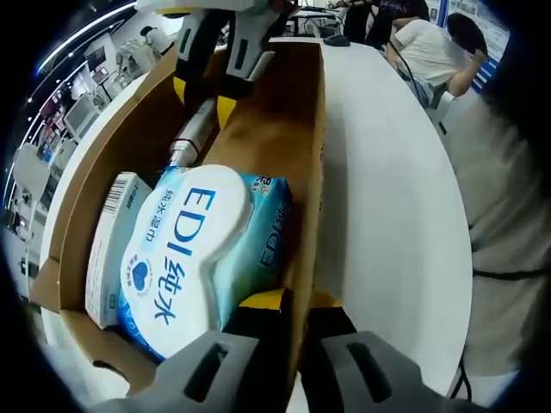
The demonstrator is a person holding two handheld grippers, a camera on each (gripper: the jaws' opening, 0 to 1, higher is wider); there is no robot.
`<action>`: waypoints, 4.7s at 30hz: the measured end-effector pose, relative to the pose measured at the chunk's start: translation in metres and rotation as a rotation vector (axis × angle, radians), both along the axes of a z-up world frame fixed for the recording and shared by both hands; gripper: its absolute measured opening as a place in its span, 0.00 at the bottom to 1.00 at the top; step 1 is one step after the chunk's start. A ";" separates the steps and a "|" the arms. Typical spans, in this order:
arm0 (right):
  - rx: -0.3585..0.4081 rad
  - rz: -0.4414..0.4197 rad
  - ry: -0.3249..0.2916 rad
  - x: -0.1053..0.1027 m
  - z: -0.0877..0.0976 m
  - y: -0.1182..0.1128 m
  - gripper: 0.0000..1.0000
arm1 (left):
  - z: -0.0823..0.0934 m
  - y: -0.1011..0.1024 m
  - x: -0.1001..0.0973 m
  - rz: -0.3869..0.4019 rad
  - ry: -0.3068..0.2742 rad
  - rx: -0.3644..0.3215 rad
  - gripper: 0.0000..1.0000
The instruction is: Operate the shoe box by opening the lid, removing the specified soft item, and placing it in the target area until the item is outside and the box remains undamaged.
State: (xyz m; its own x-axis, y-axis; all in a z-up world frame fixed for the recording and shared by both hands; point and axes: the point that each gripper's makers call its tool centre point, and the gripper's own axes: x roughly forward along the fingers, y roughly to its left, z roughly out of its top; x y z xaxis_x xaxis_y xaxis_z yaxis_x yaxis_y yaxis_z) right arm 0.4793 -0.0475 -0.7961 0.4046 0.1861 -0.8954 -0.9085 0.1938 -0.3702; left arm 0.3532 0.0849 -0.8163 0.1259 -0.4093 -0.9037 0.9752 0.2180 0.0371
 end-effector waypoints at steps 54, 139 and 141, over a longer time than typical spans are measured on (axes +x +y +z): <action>0.027 -0.396 0.392 -0.052 -0.024 0.003 0.19 | -0.001 0.000 0.000 -0.004 -0.011 -0.002 0.02; 0.603 -0.717 0.222 -0.065 0.089 -0.007 0.17 | -0.001 0.000 0.000 -0.018 -0.010 0.000 0.02; 0.607 -0.714 0.216 -0.067 0.091 -0.007 0.17 | -0.001 0.000 0.000 -0.017 -0.009 0.000 0.02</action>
State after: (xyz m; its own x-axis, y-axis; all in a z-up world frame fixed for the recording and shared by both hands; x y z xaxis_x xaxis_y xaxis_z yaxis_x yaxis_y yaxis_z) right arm 0.4126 -0.0541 -0.7053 0.4397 0.4164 -0.7958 -0.5390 0.8311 0.1370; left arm 0.3534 0.0848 -0.8173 0.1273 -0.4114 -0.9025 0.9784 0.2016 0.0461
